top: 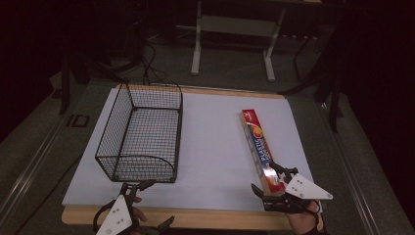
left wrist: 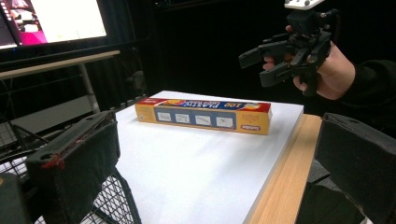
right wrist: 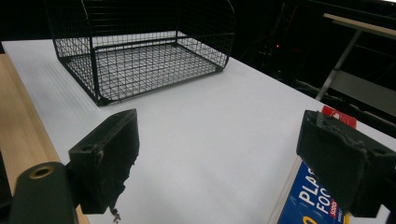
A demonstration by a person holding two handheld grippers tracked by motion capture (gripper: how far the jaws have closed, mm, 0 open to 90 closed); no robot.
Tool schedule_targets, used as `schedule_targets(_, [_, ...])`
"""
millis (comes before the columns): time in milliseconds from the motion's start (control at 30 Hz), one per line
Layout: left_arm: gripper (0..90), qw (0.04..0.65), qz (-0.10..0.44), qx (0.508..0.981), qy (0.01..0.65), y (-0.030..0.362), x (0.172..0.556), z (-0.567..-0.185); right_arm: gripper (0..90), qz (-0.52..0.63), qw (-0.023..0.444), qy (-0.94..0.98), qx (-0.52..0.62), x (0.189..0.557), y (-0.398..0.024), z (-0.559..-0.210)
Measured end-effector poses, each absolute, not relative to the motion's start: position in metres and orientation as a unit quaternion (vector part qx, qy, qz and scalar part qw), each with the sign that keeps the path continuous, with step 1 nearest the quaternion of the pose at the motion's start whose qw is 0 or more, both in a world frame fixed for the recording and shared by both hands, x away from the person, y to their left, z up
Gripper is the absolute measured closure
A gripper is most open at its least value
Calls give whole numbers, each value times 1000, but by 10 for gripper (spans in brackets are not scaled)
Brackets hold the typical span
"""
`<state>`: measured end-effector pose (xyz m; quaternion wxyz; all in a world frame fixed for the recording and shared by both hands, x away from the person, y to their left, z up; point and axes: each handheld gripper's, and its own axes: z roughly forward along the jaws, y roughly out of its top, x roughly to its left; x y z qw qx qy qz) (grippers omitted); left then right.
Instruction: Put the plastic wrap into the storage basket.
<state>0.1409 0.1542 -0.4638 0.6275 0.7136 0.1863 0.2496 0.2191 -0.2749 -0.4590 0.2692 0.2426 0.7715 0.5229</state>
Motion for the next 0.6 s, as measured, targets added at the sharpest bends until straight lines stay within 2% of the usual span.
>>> schedule_targets(167, [6,628,247,716,180,152,142,-464,142,519,252,782,236,222,-275,-459])
schedule_targets(300, [6,627,247,717,177,151,143,-464,176,514,252,786,234,221,-277,-458])
schedule_targets(433, [6,627,247,718,175,149,143,-464,214,508,233,793,242,221,-277,-454])
schedule_targets(600, [6,627,246,718,176,148,144,-465,214,507,239,795,234,218,-272,-449])
